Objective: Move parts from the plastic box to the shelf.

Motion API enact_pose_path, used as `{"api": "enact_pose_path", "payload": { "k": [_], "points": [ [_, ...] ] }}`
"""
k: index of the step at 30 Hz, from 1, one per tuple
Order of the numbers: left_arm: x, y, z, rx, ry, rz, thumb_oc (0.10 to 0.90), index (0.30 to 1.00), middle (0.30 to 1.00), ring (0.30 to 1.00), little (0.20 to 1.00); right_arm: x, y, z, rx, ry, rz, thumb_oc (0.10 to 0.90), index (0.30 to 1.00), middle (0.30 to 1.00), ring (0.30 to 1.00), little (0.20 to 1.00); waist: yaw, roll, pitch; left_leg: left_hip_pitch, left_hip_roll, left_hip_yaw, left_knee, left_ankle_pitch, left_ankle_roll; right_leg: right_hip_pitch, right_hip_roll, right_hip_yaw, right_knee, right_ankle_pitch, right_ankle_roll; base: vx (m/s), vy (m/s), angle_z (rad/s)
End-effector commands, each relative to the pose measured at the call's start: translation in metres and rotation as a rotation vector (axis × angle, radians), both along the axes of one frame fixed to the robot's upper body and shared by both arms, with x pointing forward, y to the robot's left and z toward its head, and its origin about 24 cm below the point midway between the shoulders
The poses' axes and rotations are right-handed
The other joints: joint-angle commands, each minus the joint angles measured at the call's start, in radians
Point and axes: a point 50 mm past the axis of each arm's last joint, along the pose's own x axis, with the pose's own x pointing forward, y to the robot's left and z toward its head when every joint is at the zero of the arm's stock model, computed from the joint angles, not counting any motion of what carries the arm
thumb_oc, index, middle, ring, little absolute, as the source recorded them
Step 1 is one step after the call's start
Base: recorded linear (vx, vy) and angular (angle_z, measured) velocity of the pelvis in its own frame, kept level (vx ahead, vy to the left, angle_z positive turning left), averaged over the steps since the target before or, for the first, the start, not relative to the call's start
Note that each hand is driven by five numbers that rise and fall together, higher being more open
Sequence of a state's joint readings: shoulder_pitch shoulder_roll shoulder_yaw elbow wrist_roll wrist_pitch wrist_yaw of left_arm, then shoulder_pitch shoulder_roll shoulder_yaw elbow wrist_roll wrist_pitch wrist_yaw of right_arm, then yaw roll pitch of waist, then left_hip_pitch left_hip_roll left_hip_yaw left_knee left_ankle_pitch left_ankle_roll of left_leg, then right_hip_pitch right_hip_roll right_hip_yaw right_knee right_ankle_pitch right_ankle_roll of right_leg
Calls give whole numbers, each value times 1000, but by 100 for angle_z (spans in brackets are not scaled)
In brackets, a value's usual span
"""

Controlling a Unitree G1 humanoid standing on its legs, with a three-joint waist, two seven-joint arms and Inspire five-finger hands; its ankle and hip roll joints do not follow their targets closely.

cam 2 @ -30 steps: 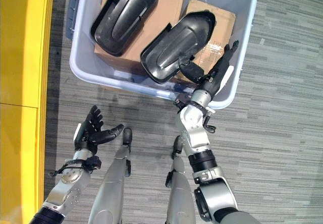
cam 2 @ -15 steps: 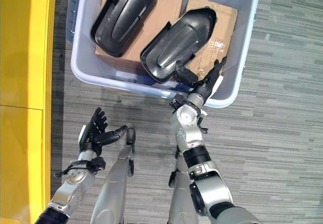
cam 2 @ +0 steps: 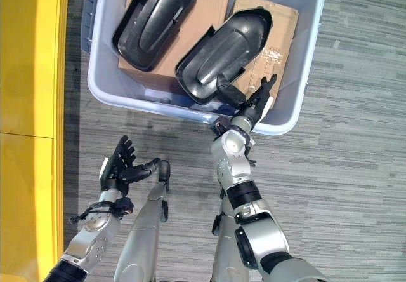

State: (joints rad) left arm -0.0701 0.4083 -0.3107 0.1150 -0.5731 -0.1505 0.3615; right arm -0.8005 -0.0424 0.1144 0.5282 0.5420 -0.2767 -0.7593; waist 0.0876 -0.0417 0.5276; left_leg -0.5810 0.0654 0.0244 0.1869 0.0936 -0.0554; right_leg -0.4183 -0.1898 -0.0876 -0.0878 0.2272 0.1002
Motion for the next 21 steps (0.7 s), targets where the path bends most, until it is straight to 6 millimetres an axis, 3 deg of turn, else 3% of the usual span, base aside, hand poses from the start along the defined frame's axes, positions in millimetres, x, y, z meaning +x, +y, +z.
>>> {"api": "enact_pose_path", "payload": {
  "k": [1,11,21],
  "points": [
    [-2,-7,21,1,-121,-22,900,1000,1000,1000,1000,3,-2,26,44,-115,-19,900,1000,1000,1000,1000,2,39,-40,32,-23,-11,-5,-65,33,41,-21,33,110,-138,41,0,0,0],
    [0,-8,24,-7,-143,-17,900,1000,1000,1000,1000,14,-4,22,50,-54,-29,900,1000,1000,1000,1000,20,50,-30,20,-30,-20,2,-67,34,41,-24,25,111,-140,42,0,0,0],
    [2,-14,26,-21,-152,-39,900,1000,1000,1000,1000,30,-31,-2,85,130,-116,900,1000,1000,1000,1000,44,76,-14,-3,-40,-26,12,-71,36,33,-30,18,111,-142,43,2,4,1]
  ]
}}
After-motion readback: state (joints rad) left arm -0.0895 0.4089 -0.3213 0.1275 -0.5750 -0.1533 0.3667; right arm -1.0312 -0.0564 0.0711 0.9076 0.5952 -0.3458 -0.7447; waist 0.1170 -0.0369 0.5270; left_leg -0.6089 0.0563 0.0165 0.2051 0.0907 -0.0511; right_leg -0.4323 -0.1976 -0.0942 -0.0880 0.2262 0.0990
